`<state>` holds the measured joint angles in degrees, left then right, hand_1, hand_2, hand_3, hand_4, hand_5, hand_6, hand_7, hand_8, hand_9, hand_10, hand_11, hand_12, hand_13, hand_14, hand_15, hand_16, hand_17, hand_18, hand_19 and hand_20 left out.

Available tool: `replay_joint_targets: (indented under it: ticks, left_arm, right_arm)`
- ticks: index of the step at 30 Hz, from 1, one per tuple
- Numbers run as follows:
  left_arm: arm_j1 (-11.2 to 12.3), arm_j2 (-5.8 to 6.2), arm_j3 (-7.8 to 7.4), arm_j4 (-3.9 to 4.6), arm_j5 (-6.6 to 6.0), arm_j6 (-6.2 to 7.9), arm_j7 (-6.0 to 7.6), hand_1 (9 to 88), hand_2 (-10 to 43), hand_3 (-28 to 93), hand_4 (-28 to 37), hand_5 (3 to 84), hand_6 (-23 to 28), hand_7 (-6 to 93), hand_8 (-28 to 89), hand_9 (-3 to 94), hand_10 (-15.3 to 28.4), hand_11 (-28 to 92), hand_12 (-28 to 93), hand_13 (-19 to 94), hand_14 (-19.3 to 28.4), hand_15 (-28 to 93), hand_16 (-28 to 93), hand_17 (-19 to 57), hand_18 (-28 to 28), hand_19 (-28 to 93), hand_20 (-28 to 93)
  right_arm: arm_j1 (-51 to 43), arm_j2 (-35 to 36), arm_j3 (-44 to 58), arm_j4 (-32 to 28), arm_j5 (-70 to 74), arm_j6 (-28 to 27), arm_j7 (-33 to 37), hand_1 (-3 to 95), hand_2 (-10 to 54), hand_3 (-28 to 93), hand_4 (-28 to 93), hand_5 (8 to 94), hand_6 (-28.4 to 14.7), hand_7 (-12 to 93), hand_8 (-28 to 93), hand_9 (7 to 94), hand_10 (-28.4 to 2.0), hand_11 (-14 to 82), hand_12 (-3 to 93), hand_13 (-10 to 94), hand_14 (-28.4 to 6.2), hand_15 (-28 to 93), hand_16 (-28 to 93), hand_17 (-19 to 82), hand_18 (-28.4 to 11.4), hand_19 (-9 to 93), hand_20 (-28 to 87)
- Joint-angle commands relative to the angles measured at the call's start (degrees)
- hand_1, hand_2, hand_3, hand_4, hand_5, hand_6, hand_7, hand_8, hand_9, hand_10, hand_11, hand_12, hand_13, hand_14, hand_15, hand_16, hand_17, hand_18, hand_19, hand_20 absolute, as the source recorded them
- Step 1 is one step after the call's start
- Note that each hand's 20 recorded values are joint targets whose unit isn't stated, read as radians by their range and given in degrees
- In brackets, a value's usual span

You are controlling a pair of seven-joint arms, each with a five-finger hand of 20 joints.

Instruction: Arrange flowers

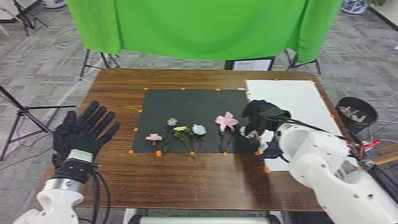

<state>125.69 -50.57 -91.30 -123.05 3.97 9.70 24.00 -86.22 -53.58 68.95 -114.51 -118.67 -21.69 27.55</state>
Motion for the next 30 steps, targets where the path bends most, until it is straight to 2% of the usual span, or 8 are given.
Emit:
replay_joint_targets:
  ticks: [1,5,17,21,23,25,27,30]
  left_arm:
    - [0.5,-0.16,-0.11,-0.4,-0.11,-0.12,-0.44,27.4,14.3,72,-28.0,44.9,9.2,14.2,-7,37.9,15.2,21,15,27,16.2,37,-5,-7.6,16.8,37,13]
    - [0.4,-0.02,-0.14,-0.38,-0.19,0.05,-0.56,27.4,14.3,73,-28.0,44.9,9.2,14.2,-7,37.9,15.4,21,15,27,16.2,37,-5,-7.6,16.8,37,13]
    - [0.9,-0.02,-0.29,-0.58,-0.15,0.08,-0.47,27.6,14.2,72,-28.0,45.0,9.2,14.2,-7,37.9,15.3,21,15,27,16.1,37,-5,-7.6,16.7,37,13]
    - [0.6,0.19,-0.22,-0.44,-0.2,0.07,-0.26,27.6,14.2,72,-27.9,45.0,9.3,14.1,-7,37.9,15.3,21,15,27,16.1,37,-5,-7.6,16.7,37,13]
    - [1.0,0.13,-0.24,-0.62,-0.53,0.05,0.26,27.6,14.2,72,-27.9,45.0,9.2,14.1,-7,37.9,15.3,21,15,27,16.1,37,-5,-7.6,16.7,37,13]
    - [0.7,0.27,0.06,-0.59,-0.37,0.08,0.14,27.6,14.2,72,-27.9,44.9,9.2,14.2,-7,37.9,15.3,21,15,27,16.1,37,-5,-7.6,16.7,37,13]
    - [0.7,0.17,0.14,-0.47,-0.37,0.1,0.14,27.7,14.2,72,-28.0,44.9,9.2,14.2,-7,37.9,15.3,21,15,27,16.1,37,-5,-7.6,16.7,37,13]
    - [0.8,0.34,-0.01,-0.58,-0.33,-0.18,0.31,27.7,14.2,72,-27.9,45.0,9.2,14.2,-7,37.9,15.2,21,15,27,16.2,37,-5,-7.6,16.7,37,13]
  right_arm:
    - [-0.5,-0.8,0.8,-1.0,-0.7,1.6,-0.2,39.7,-9.5,54,-28,51.8,-4.6,16,-11,53.7,-16.5,11.5,16.4,55,-13.6,37,21,30,-22.2,72,33]
    - [-0.3,0.2,0.1,-1.2,-0.4,1.1,0.6,50.9,-9.5,33,-28,51.1,-4.6,16,-11,52.3,-16.7,11.4,16.1,52,-14.8,35,20,29,-21.4,65,26]
    - [0.3,0.2,0.6,-0.5,-3.4,-1.6,-1.5,54.8,-9.5,30,-28,51.7,-4.4,17,-11,52.4,-16.4,11.3,16.0,52,-14.7,34,20,27,-21.2,63,23]
    - [0.1,0.5,0.4,-0.6,0.2,3.7,0.5,45.5,-9.5,51,-28,51.4,-4.0,17,-11,51.4,-16.4,10.7,16.2,50,-15.0,33,20,27,-20.9,60,23]
    - [0.5,0.7,0.5,-0.1,-1.4,1.9,-2.0,52.8,-9.5,39,-28,52.5,-3.9,19,-12,51.5,-16.4,10.8,16.1,50,-15.0,33,20,27,-20.8,60,23]
    - [0.3,1.8,-1.8,-0.1,0.0,12.2,0.2,58.4,-9.5,31,-28,54.7,-3.4,21,-12,52.3,-16.3,11.0,16.1,51,-14.5,33,20,27,-20.6,60,23]
    - [0.8,1.7,-1.6,0.0,0.5,9.5,-0.6,51.5,-9.5,57,-28,59.5,-1.6,29,-12,56.3,-15.1,12.4,15.8,54,-13.0,33,20,28,-19.7,59,23]
    - [1.3,1.3,-0.9,0.1,1.9,4.6,-0.2,55.3,-9.5,65,-28,62.2,-1.1,36,1,62.9,-13.1,15.4,16.5,59,-10.6,36,23,29,-19.1,61,25]
